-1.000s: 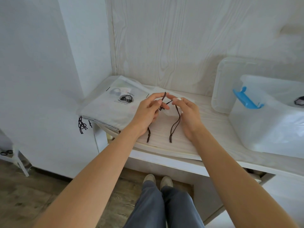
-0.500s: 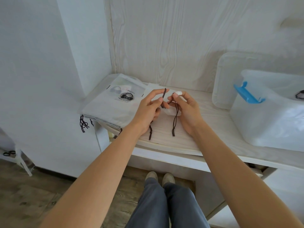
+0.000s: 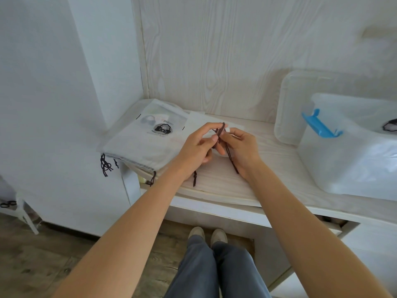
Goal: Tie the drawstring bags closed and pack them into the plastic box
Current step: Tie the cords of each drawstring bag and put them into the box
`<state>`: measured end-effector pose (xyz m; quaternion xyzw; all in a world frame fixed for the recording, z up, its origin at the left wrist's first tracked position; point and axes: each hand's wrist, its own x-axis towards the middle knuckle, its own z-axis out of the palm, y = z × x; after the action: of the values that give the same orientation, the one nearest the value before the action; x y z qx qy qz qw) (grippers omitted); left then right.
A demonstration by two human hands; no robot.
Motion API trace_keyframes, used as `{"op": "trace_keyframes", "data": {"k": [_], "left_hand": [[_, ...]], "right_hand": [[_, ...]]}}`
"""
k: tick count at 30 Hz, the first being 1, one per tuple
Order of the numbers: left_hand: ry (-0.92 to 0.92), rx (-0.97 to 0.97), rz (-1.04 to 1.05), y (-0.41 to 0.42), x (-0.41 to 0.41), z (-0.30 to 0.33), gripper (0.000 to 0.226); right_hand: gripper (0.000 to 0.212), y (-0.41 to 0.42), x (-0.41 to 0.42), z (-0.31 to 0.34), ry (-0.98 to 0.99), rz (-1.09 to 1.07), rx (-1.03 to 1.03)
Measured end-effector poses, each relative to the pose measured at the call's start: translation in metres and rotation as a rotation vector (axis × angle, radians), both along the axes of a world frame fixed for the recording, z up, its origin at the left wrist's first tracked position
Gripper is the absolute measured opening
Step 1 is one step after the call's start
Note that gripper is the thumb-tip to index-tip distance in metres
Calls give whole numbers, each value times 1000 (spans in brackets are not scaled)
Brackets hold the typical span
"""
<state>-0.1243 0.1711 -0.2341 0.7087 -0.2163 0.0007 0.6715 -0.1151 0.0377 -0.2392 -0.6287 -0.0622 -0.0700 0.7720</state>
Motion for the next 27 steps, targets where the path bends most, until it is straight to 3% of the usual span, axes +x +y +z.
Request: {"op": "trace_keyframes", "data": {"k": [11, 20, 24, 27], "left_hand": [[26, -50, 38, 1, 0, 0, 32], [23, -82, 59, 1, 1, 0, 36], [14, -33, 51, 0, 0, -1, 37], [17, 10, 31, -1, 0, -1, 36]], "right_hand": [[40, 6, 0, -3, -47, 96, -201], [25, 3, -3, -2, -80, 98, -172], [14, -3, 0, -4, -7, 54, 5], [10, -3, 1, -3, 26, 28, 7]]}}
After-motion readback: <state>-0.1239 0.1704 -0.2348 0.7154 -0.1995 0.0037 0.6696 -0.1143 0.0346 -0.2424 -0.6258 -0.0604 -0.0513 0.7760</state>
